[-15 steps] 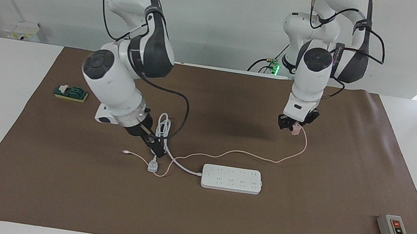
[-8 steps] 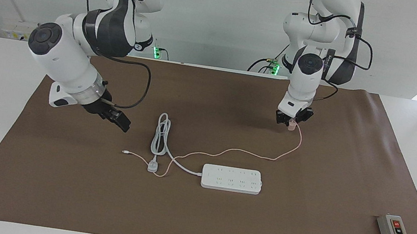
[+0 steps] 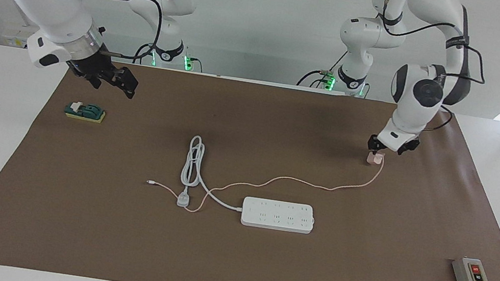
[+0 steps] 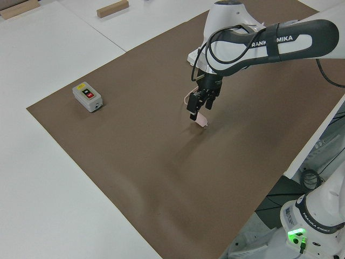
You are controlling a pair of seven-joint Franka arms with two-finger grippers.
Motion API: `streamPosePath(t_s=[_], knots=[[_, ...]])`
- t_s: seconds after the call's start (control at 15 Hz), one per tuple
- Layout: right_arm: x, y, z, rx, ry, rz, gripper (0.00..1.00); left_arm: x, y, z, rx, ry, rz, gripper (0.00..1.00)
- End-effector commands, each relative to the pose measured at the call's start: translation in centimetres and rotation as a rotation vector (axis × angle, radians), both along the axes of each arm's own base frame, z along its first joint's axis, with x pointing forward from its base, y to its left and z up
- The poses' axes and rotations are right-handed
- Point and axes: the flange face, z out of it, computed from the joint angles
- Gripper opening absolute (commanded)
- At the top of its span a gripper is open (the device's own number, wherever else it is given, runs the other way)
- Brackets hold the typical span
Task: Unplug charger and place it aside
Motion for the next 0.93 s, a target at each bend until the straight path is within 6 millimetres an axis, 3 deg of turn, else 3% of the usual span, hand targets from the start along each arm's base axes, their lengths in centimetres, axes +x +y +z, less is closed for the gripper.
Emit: streamPosePath(t_s=[0.0, 0.27, 0.47, 0.53, 0.73, 0.87], knots=[[-0.7, -1.7, -0.2, -0.005, -0.003, 0.043, 1.0, 3.9, 1.4, 5.6, -0.023, 0.018, 0.053, 1.0], [-1.9, -2.9, 1.1, -0.047, -0.024, 0.105, 1.0, 5.7, 4.1, 11.2, -0.059, -0.053, 0.128, 1.0], [-3.5, -4.1, 1.3, -0.044, -0.028, 0.093, 1.0, 6.4, 4.3, 16.9, -0.068, -0.12, 0.15, 1.0], [-3.5, -5.1, 1.2, -0.041, -0.033, 0.084, 1.0, 6.4, 4.3, 19.0, -0.075, -0.137, 0.158, 1.0], [-2.3, -3.7, 0.7, -0.041, -0.074, 0.199, 1.0, 5.7, 4.1, 24.4, -0.115, -0.15, 0.179, 1.0], [-1.8, -3.8, 0.0, -0.042, -0.06, 0.209, 1.0, 5.3, 4.0, 25.8, -0.137, -0.16, 0.19, 1.0]])
